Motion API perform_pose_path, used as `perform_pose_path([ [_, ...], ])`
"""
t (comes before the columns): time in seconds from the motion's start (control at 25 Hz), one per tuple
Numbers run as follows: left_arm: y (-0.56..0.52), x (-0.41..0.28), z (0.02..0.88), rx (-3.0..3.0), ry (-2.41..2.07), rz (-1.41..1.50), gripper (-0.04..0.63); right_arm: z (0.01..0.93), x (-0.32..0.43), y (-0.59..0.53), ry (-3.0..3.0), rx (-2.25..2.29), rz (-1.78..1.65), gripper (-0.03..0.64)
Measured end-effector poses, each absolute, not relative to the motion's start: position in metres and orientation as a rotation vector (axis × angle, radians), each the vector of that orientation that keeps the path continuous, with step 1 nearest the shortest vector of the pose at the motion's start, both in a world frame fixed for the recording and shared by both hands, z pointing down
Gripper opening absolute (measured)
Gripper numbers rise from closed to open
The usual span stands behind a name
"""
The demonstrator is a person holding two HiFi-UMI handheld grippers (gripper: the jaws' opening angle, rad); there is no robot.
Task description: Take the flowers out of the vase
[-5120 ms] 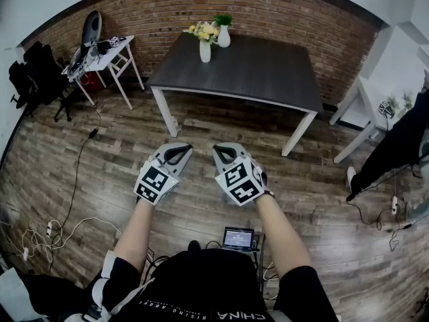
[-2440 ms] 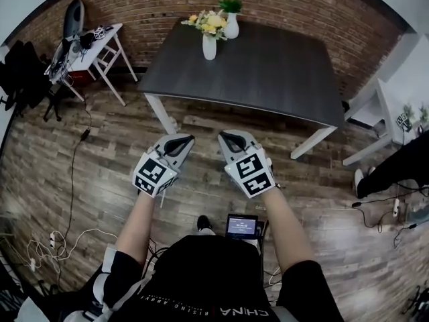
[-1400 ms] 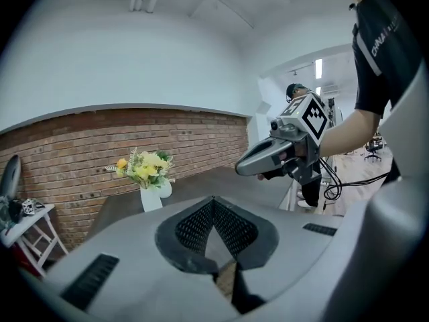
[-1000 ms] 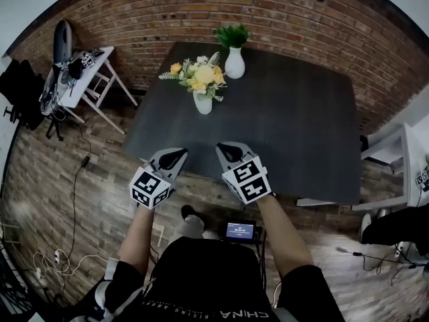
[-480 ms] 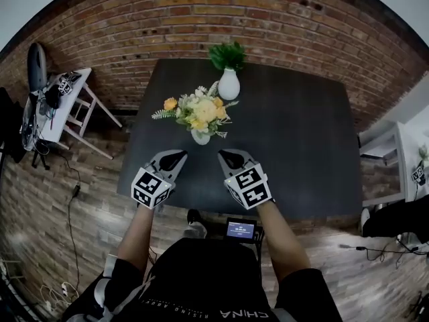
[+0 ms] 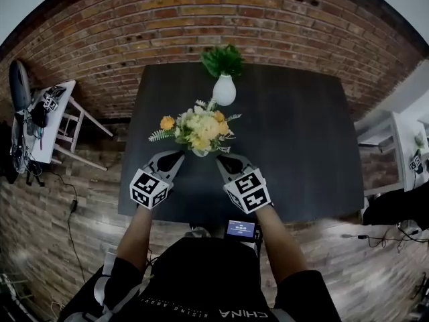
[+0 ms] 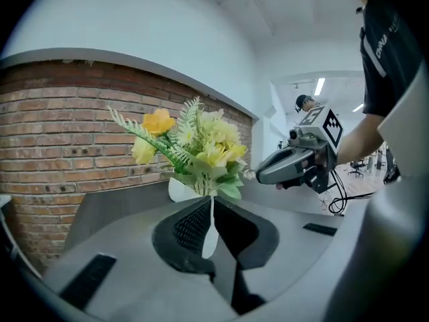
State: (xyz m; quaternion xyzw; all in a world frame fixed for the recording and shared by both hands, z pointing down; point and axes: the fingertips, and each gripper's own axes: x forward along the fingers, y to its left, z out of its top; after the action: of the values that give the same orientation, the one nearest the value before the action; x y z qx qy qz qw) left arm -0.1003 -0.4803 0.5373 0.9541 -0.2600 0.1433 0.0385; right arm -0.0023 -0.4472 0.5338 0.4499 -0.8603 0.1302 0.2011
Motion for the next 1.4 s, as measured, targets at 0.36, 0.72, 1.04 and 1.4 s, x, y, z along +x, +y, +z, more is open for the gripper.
perform_pose_path([
  [0.36,-0.494,-0.096,0.536,2.849,-0.985,0.351,0.048,0.537,0.009,-0.448,-2.465,1.071,0.34,0.005],
  [0.72,-0.496,-0.088,0.529,2.849,-1.027,0.317,0.334,0.57,0.041,-0.454,-2.487,1.015,0.421,0.008],
  [1.04,-0.503,-0.072,0.517,2.862,-1.04,0.244,0.344,0.595,-0.001,-0.505,-2.624,1.029,0.356,0.344],
  [1.4,-0.517,-0.063,0.502,2.885,-1.066,0.15,0.344,0.601,-0.046,-0.534,-2.672,0.959,0.264,0.35],
])
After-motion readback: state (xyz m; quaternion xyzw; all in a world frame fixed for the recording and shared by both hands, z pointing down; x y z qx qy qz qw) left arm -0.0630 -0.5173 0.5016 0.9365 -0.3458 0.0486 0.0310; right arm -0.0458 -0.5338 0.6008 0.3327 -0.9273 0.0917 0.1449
